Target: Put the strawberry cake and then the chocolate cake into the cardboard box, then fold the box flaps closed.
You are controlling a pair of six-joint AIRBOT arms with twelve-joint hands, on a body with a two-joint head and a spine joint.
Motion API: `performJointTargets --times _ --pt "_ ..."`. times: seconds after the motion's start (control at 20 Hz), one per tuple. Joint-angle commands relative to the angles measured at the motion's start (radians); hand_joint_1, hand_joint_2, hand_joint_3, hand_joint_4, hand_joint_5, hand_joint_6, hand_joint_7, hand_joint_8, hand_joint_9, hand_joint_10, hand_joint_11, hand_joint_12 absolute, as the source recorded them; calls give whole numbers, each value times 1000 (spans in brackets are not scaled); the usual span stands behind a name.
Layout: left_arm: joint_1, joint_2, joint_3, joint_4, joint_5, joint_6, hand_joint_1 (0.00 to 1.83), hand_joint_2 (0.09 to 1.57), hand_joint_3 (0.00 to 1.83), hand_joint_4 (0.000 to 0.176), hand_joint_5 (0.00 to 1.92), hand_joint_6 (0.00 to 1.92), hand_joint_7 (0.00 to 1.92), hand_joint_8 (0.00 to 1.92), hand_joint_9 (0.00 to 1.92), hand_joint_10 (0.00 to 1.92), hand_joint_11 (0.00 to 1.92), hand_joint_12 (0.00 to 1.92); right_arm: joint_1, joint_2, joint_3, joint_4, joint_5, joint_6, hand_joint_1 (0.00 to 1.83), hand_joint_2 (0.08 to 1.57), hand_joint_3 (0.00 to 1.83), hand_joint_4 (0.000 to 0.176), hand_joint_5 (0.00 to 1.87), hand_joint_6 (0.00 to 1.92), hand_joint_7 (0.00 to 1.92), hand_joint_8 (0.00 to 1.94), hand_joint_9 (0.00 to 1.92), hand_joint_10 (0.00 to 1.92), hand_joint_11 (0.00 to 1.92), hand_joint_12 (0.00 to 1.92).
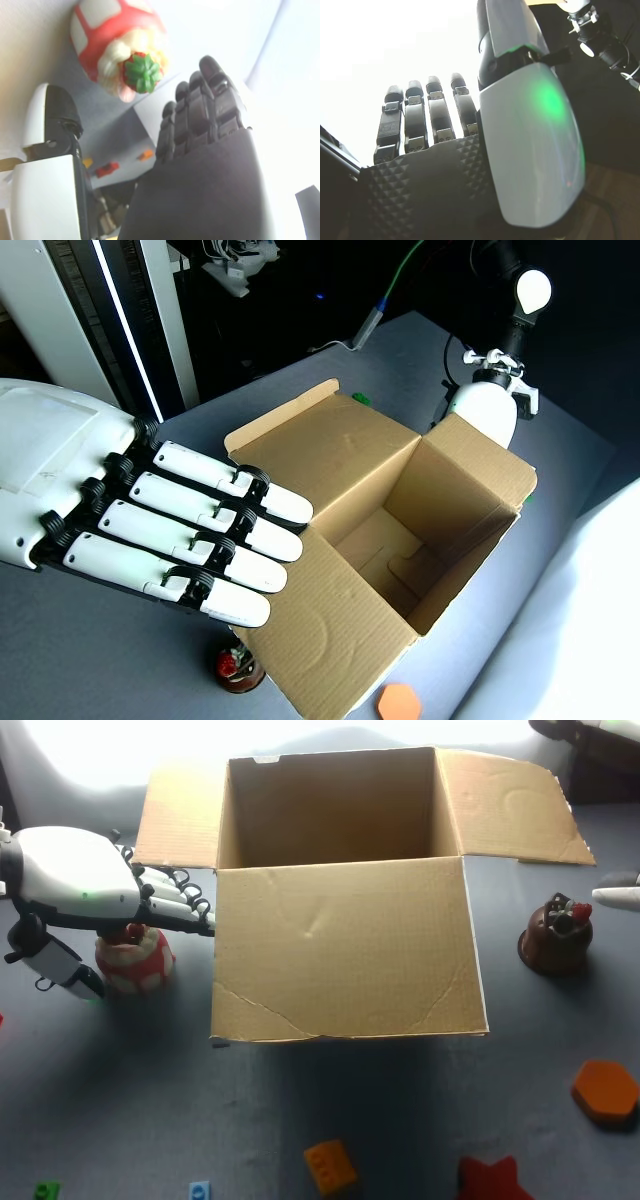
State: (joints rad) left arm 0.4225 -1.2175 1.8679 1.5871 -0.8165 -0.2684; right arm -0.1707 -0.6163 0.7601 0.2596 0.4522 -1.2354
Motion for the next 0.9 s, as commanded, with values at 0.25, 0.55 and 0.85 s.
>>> performJointTargets --times 0.25,0.55,0.85 --pt "22 -26 54 -70 2 4 1133 1009 0 65 175 18 276 14 297 24 0 975 14 11 -1 -8 140 0 942 1033 0 16 41 3 26 7 39 9 22 27" --pt "23 -38 60 -74 4 8 1213 1049 5 3 566 41 697 41 755 190 289 1349 18 10 -1 -8 147 1 892 1040 1 23 28 0 29 2 44 0 0 140" --pt "29 -40 54 -74 11 12 1326 1163 5 0 727 903 798 1062 857 1276 579 1539 18 10 -1 -4 148 2 857 1043 1 16 27 0 43 1 47 1 0 174"
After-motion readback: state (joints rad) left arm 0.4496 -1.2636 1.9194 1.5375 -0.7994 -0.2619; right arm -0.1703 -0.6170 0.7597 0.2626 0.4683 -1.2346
